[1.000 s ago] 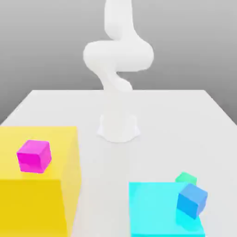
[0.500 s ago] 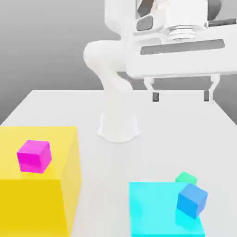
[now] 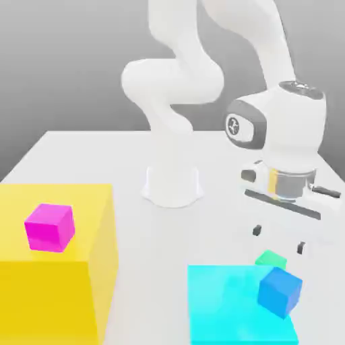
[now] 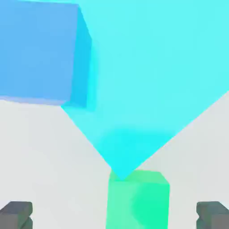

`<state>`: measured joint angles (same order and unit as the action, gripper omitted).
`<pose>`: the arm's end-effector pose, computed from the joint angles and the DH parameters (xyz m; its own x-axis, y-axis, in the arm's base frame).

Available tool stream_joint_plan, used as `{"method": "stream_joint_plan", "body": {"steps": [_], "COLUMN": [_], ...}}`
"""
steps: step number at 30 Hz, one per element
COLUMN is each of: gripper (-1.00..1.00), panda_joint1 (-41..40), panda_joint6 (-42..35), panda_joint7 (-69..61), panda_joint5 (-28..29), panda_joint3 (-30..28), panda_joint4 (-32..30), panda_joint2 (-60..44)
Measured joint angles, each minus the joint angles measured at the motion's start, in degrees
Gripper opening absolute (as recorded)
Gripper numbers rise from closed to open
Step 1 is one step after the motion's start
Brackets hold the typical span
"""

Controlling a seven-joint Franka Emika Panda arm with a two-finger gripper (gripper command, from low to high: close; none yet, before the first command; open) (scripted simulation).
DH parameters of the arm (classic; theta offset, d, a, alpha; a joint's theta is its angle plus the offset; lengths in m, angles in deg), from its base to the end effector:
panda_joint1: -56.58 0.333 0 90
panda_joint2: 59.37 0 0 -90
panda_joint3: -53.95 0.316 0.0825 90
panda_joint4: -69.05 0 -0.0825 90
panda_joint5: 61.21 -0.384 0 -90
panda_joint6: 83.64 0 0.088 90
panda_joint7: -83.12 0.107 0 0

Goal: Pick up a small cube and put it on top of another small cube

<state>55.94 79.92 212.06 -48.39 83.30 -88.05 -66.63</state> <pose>0.3347 0.2058 0.1873 0.0324 -0.9995 -0.0032 -0.9994 -0.0323 -0.0084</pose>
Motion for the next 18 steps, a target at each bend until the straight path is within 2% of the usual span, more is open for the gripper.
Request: {"method": "stream_joint_plan", "body": {"steps": [6,7,13,16,18], "gripper": [0.0,-1.0,-1.0,-1.0,-1.0], "panda_joint1": [12.0,13.6,14.3,10.3,6.9], "panda_joint6": [7.5,8.3,8.9,6.5,4.1], "panda_joint7": [12.2,12.9,13.4,10.2,6.3], "panda_joint5": [15.1,16.1,16.7,12.6,7.5], "panda_joint3": [-15.2,-17.0,-17.9,-12.9,-8.4], "panda_joint4": [2.7,3.0,3.2,2.2,1.2], "panda_joint2": [-10.9,-11.9,-12.5,-9.2,-5.7]}}
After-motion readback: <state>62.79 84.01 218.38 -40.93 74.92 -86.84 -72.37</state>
